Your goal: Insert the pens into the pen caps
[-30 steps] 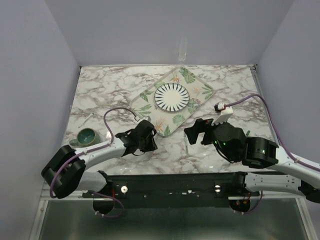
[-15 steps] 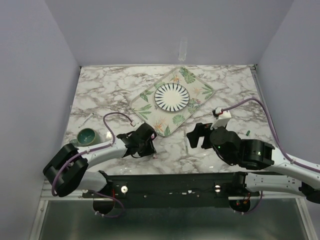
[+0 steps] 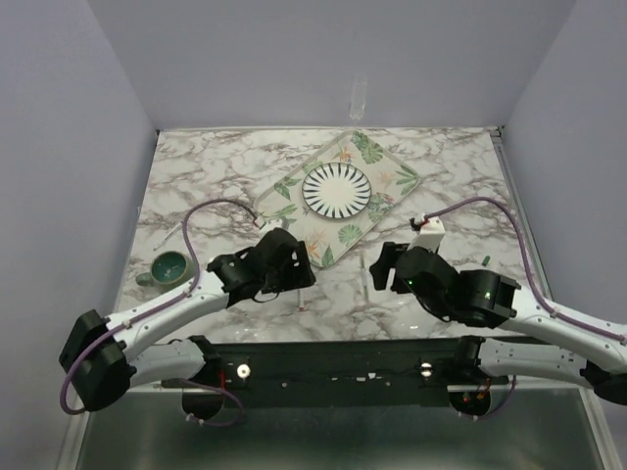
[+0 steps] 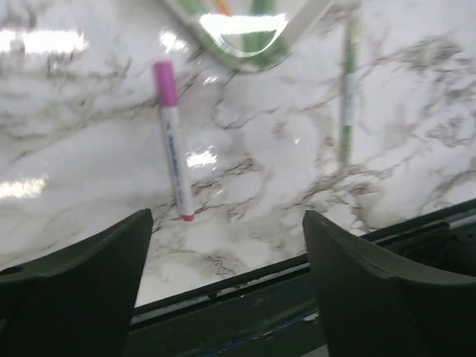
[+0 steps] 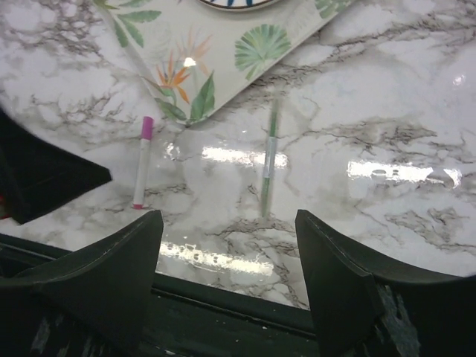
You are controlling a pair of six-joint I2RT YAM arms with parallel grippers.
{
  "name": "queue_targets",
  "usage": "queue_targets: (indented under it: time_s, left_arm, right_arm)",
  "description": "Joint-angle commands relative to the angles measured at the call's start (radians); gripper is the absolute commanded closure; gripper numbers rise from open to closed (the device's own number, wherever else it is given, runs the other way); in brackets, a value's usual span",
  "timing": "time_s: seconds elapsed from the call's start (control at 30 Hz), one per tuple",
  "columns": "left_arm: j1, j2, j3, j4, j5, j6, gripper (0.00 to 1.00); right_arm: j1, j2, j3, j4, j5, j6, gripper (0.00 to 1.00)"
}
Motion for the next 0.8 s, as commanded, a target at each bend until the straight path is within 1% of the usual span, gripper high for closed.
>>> queue_targets:
  time_s: [0.0,0.03,0.07,0.13,0.17,0.23,0.27,0.33,0.37,0.4,0.43,0.47,0.53,0.57,0.6,0.63,0.67,0.7,0.77]
  left_arm:
    - [-0.003,-0.138,0.163,-0.054,-0.089,0.253,0.01]
    - [-0.003,-0.158,0.177,-0.041,-0.095,0.292,0.01]
    - [-0.003,-0.188,0.189,-0.034,-0.104,0.329,0.01]
    - [-0.003,-0.211,0.215,-0.022,-0.142,0.439,0.01]
    - [-0.002,-0.233,0.220,-0.018,-0.151,0.476,0.01]
    - [-0.002,-0.247,0.218,-0.008,-0.156,0.531,0.01]
    - [-0.003,-0.262,0.217,-0.007,-0.156,0.568,0.01]
    - [-0.002,-0.279,0.198,-0.007,-0.167,0.581,0.01]
    - [-0.002,-0.300,0.186,-0.001,-0.162,0.587,0.01]
    - [-0.003,-0.311,0.156,0.007,-0.156,0.593,0.01]
    - [-0.002,-0.319,0.143,0.013,-0.149,0.599,0.01]
    - [-0.003,-0.328,0.137,0.007,-0.138,0.604,0.01]
    - [-0.002,-0.328,0.134,-0.025,-0.145,0.608,0.01]
    - [-0.003,-0.330,0.129,-0.031,-0.155,0.611,0.01]
    - [-0.002,-0.330,0.122,-0.039,-0.161,0.614,0.01]
    - [-0.002,-0.331,0.119,-0.048,-0.162,0.616,0.01]
    - [-0.002,-0.334,0.117,-0.054,-0.168,0.617,0.01]
    - [-0.002,-0.337,0.119,-0.059,-0.179,0.617,0.01]
    - [-0.003,-0.348,0.123,-0.065,-0.188,0.614,0.01]
  right_arm:
    - [-0.186,-0.011,-0.093,-0.060,-0.116,0.067,0.22]
    - [-0.233,-0.012,-0.113,-0.051,-0.173,0.051,0.22]
    - [-0.328,-0.012,-0.125,-0.046,-0.192,0.004,0.23]
    - [-0.431,0.014,-0.125,-0.051,-0.216,-0.051,0.23]
    - [-0.534,0.027,-0.118,-0.061,-0.206,-0.099,0.25]
    - [-0.632,0.076,-0.096,-0.090,-0.199,-0.133,0.27]
    - [-0.728,0.093,-0.095,-0.090,-0.216,-0.183,0.27]
    - [-0.810,0.128,-0.093,-0.103,-0.232,-0.213,0.28]
    - [-0.885,0.135,-0.099,-0.110,-0.239,-0.234,0.28]
    - [-0.928,0.139,-0.108,-0.109,-0.259,-0.246,0.28]
    - [-0.973,0.144,-0.118,-0.106,-0.323,-0.246,0.28]
    - [-1.055,0.143,-0.142,-0.094,-0.350,-0.265,0.29]
    - [-1.108,0.149,-0.153,-0.083,-0.361,-0.260,0.29]
    - [-1.158,0.168,-0.138,-0.089,-0.376,-0.250,0.28]
    - [-1.186,0.178,-0.136,-0.081,-0.411,-0.246,0.28]
    - [-1.232,0.184,-0.141,-0.065,-0.496,-0.245,0.28]
    - [-1.302,0.195,-0.154,-0.040,-0.533,-0.231,0.28]
    - [-1.335,0.225,-0.182,0.013,-0.569,-0.217,0.28]
    - [-1.422,0.283,-0.200,0.050,-0.665,-0.184,0.28]
